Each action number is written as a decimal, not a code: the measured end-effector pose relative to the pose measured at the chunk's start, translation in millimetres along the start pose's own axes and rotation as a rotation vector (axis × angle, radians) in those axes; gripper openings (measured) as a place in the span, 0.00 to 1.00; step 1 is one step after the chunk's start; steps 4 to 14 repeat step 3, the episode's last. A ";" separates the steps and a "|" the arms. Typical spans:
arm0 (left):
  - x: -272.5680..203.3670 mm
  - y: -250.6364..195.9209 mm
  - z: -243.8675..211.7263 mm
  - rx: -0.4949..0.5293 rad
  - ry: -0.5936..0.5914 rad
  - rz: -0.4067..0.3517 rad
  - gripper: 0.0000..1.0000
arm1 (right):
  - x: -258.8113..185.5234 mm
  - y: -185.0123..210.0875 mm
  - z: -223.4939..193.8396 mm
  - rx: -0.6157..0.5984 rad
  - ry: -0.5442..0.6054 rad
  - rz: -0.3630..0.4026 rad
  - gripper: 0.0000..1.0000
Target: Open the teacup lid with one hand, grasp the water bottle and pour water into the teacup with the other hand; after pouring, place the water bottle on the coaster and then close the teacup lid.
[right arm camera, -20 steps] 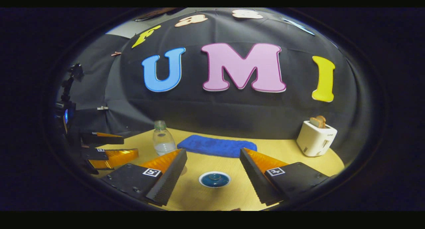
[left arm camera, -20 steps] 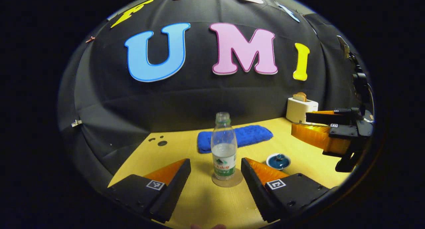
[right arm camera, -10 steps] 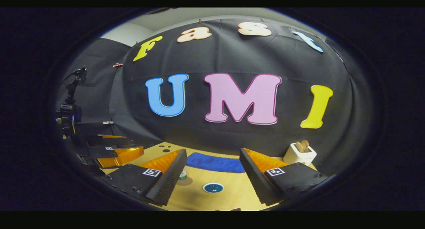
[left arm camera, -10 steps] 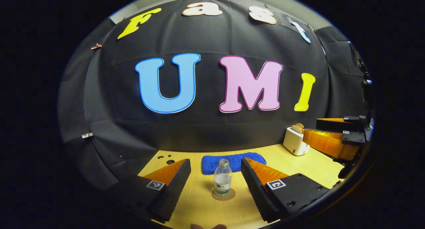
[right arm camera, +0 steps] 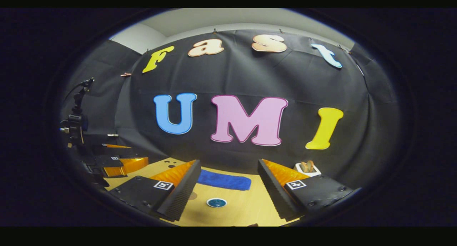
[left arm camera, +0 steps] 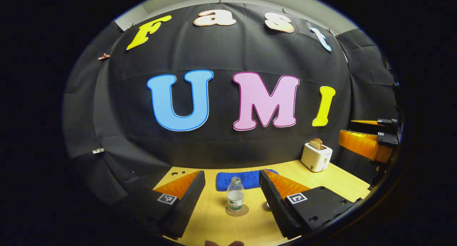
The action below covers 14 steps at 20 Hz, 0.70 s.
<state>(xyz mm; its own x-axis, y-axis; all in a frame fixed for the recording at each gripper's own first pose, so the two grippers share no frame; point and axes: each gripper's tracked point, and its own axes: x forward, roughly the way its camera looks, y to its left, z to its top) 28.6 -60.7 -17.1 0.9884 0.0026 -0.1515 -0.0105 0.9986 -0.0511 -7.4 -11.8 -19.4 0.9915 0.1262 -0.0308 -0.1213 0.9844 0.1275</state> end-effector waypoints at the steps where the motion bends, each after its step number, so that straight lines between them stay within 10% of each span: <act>1: -0.6 -0.9 0.6 0.003 0.001 0.003 0.95 | -2.5 -3.5 2.7 -0.001 -0.004 -0.007 0.98; 14: -3.3 -2.3 5.9 0.012 -0.006 0.000 0.95 | -6.4 -8.1 4.2 -0.005 -0.011 -0.012 0.98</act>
